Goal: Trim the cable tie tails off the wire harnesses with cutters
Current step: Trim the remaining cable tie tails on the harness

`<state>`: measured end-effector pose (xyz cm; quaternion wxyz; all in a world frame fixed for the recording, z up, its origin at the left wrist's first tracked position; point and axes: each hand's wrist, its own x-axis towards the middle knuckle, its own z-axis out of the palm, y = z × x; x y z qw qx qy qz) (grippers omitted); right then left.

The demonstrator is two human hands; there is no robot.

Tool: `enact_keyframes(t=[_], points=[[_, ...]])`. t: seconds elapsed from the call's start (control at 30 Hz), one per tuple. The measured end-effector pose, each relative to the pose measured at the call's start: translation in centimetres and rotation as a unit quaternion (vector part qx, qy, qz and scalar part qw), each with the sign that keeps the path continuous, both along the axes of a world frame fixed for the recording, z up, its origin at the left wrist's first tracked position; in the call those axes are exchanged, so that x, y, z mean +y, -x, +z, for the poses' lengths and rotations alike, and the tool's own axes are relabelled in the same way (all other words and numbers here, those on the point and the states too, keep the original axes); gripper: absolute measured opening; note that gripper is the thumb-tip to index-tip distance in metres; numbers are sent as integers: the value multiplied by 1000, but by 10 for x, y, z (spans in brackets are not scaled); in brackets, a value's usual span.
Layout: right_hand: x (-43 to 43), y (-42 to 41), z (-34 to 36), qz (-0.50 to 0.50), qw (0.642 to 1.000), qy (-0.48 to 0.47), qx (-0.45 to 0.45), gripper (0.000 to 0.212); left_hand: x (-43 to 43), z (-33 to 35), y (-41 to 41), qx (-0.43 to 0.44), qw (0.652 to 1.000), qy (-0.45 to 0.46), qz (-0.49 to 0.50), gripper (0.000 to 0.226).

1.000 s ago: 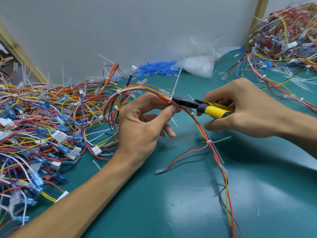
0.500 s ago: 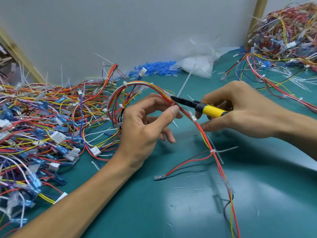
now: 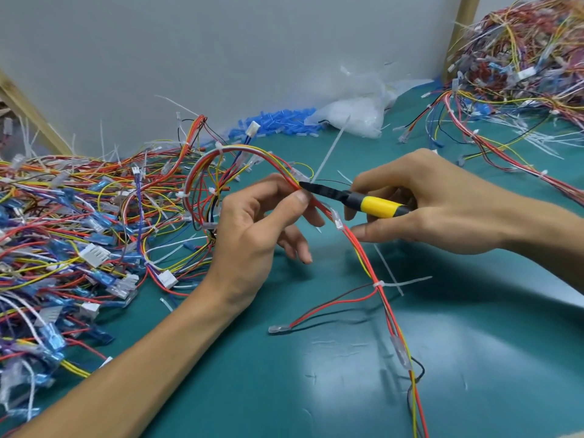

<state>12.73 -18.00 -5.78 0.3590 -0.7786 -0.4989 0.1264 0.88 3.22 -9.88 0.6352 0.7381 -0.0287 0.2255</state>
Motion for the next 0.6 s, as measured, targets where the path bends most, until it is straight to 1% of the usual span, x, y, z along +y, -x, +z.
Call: enact_keyframes(t=[0.13,0.2,0.27,0.37,0.5,0.6], points=[[-1,1,2,-1,1000,7,-20,24,1,-1,0,9,1000,-1,-11,27],[-2,1,4,8,1000,2,-26,29,1,0,-1,3,1000,-8,0,26],[-2,1,5,7,1000,-6,-27,29,0,1,-2,2,1000,-13,18,24],[-3,0,5,10,1000,-14,-13,30,-2,3,-3,5,999,-12,40,24],[-2,-5,4,5,1000,-19,20,45,-2,5,0,-4,999,-7,51,25],[0,-3,1,8,999,-26,47,39,-1,6,2,-3,999,1,44,26]])
